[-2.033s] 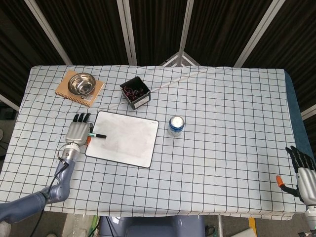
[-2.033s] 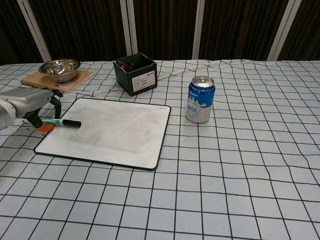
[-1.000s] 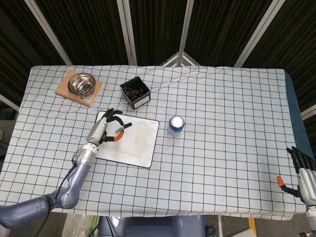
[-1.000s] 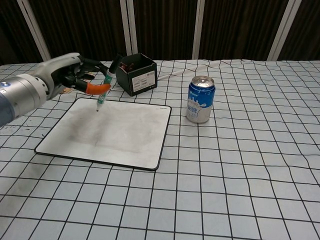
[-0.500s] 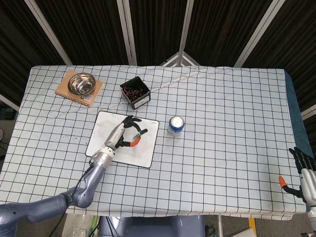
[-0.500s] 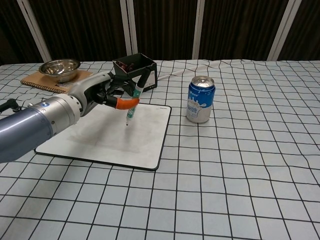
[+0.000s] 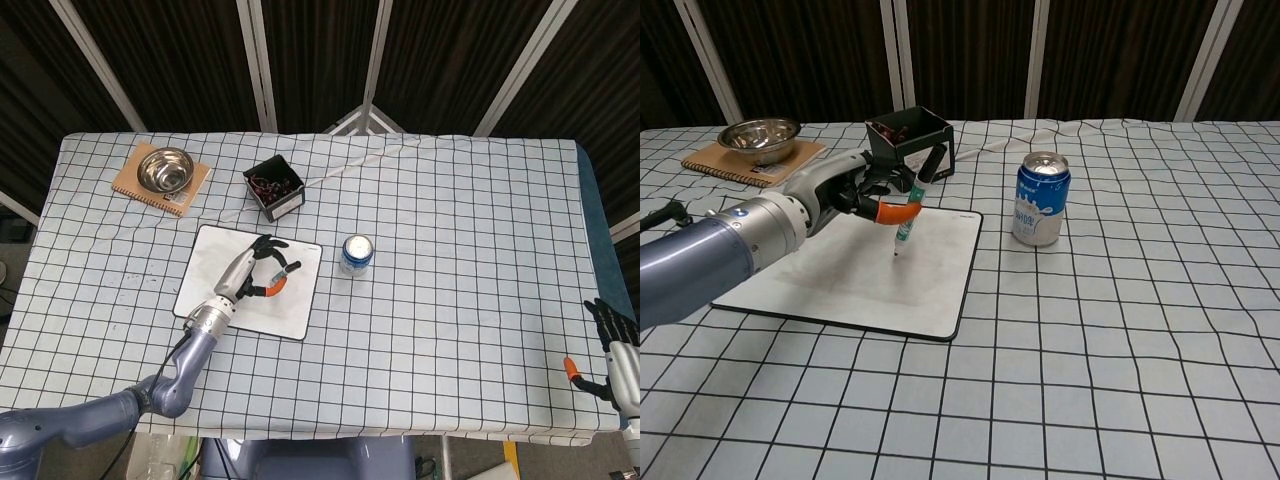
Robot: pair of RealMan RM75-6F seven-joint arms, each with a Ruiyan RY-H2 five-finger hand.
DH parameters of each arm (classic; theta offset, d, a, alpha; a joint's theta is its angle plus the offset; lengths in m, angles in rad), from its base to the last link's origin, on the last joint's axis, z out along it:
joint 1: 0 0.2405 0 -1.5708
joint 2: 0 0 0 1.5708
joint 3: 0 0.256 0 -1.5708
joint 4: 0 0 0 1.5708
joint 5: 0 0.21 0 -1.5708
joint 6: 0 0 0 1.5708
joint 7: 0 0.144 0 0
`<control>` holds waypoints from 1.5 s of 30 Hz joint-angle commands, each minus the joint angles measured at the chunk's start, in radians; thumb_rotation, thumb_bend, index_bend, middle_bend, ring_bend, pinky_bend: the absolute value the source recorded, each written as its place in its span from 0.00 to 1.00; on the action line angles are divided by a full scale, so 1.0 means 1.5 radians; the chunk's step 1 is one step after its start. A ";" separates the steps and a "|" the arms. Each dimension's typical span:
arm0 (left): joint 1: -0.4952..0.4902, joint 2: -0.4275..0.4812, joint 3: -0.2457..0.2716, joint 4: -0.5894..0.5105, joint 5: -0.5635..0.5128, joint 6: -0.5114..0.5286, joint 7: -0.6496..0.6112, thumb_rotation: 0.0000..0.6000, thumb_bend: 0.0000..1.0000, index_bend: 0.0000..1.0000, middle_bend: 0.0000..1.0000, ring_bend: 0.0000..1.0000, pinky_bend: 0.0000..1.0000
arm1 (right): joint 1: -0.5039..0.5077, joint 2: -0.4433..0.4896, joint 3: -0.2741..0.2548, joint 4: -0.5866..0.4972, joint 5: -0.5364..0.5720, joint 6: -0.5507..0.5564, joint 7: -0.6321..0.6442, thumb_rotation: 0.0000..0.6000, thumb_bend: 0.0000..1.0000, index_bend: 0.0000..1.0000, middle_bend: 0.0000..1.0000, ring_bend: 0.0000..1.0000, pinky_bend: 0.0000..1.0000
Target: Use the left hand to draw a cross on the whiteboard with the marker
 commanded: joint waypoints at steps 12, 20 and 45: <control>-0.007 -0.002 0.010 0.083 0.007 -0.020 -0.033 1.00 0.56 0.71 0.20 0.00 0.02 | 0.002 0.000 0.000 -0.004 0.007 -0.010 -0.001 1.00 0.35 0.00 0.00 0.00 0.00; -0.015 0.011 0.009 0.151 0.026 -0.021 -0.067 1.00 0.56 0.71 0.20 0.00 0.02 | 0.004 0.000 0.001 -0.009 0.012 -0.015 -0.007 1.00 0.35 0.00 0.00 0.00 0.00; -0.024 0.031 -0.026 0.061 -0.017 0.004 -0.070 1.00 0.55 0.71 0.20 0.00 0.02 | 0.003 0.005 -0.002 -0.012 0.001 -0.015 0.007 1.00 0.35 0.00 0.00 0.00 0.00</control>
